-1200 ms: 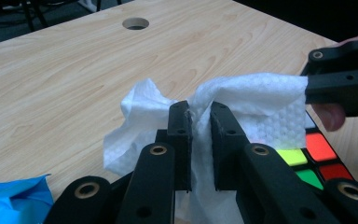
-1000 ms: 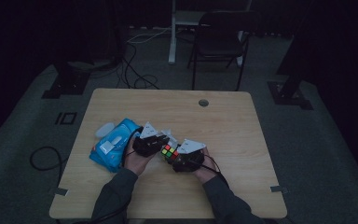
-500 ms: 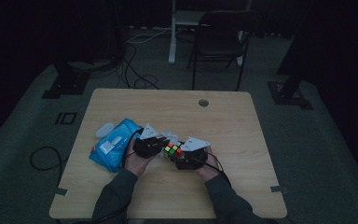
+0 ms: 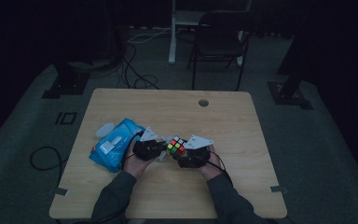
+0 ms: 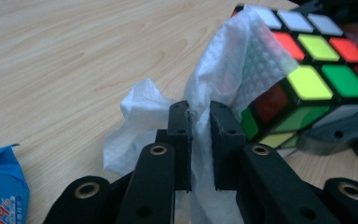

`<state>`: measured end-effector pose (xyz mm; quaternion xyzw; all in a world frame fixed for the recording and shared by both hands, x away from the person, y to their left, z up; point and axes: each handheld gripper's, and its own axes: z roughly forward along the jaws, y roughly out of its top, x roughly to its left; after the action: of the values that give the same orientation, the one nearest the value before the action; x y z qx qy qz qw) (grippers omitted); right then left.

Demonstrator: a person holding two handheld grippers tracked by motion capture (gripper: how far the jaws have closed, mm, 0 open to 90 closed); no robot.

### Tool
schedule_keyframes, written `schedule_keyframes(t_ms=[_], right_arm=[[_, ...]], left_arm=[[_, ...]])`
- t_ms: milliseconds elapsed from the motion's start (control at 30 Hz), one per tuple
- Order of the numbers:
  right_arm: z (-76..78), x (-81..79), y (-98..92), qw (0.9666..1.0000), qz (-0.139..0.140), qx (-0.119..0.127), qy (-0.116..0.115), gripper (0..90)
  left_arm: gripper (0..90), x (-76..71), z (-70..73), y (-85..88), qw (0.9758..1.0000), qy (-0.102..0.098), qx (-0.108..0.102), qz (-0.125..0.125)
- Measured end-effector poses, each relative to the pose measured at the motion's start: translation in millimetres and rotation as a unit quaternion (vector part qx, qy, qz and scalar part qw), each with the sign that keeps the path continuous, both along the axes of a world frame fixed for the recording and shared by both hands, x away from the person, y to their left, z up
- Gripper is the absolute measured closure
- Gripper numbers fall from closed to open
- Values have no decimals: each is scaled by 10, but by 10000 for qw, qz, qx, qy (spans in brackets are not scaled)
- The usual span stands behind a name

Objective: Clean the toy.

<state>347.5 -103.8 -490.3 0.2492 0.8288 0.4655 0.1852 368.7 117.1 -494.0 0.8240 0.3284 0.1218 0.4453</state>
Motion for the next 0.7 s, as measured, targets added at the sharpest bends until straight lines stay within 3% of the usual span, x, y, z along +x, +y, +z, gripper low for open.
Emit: schedule_keyframes(t_ms=[700], right_arm=[[26,25,-59,9998,-126,143,1,342]], left_arm=[[815,-15,-142,-7,9996,175,233,-66]])
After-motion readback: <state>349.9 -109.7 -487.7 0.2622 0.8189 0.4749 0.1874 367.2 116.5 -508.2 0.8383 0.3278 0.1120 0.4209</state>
